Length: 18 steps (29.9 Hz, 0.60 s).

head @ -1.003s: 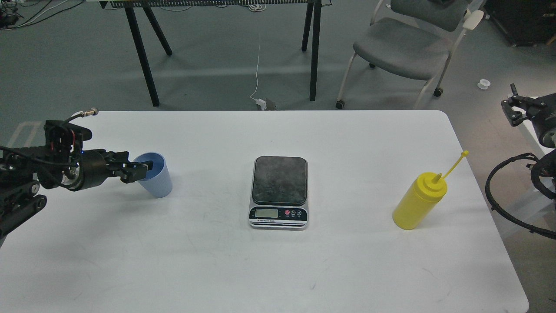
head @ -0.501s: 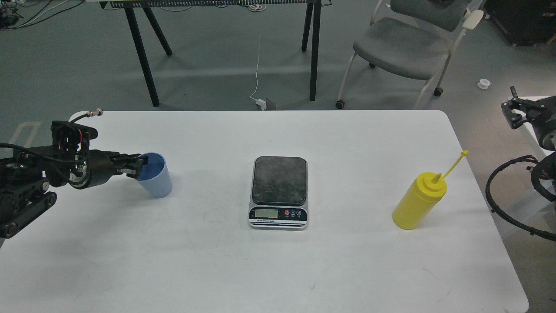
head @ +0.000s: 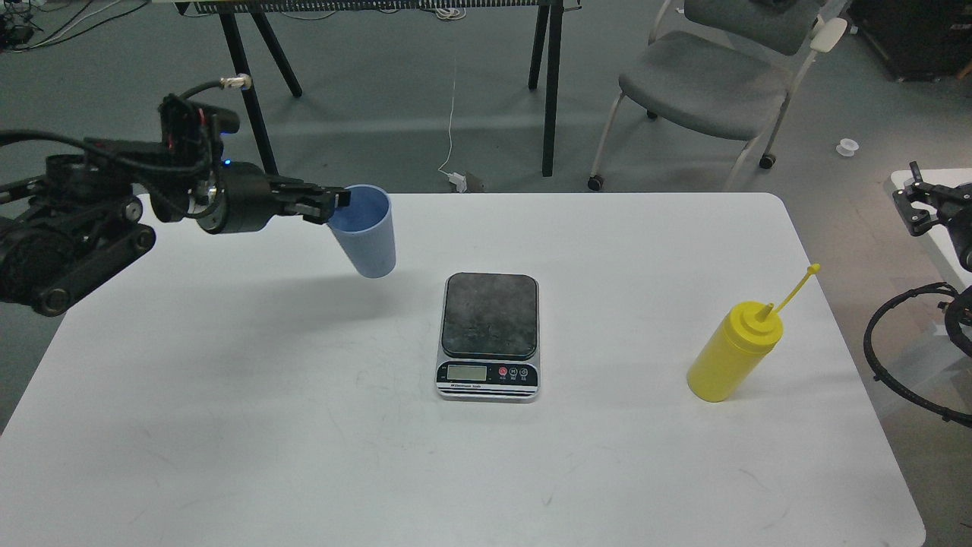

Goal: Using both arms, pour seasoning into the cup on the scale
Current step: 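Lift the blue cup and carry it over the scale, then set the cup on the scale, release, and raise the left gripper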

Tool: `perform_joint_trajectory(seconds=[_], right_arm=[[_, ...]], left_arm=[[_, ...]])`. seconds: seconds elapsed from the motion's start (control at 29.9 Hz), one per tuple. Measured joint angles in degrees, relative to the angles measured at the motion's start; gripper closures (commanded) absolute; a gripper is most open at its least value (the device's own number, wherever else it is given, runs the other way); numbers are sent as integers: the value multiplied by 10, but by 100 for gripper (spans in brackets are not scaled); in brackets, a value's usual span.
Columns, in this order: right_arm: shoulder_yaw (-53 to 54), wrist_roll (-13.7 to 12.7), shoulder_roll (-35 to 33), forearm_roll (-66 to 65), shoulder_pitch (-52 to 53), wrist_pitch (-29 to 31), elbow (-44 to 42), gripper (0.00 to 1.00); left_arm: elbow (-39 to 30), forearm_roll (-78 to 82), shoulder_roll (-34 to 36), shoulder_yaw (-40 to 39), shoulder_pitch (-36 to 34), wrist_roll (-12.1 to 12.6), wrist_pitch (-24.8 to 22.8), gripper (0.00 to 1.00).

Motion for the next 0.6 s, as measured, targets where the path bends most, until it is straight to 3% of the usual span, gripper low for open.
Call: perform_joint_trajectory(seconds=[0.27, 0.47, 0.53, 0.6], right_arm=[[13, 3, -17, 0, -10, 0, 1, 0], [18, 4, -20, 0, -14, 0, 1, 0], [18, 4, -20, 0, -14, 0, 1, 0], [18, 4, -20, 0, -15, 0, 2, 0]], left_arm=[[70, 18, -153, 73, -22, 34, 1, 94], [107, 18, -182, 103, -12, 35, 18, 90], [111, 17, -184, 106, -10, 35, 24, 82], [113, 15, -185, 107, -7, 36, 28, 68]])
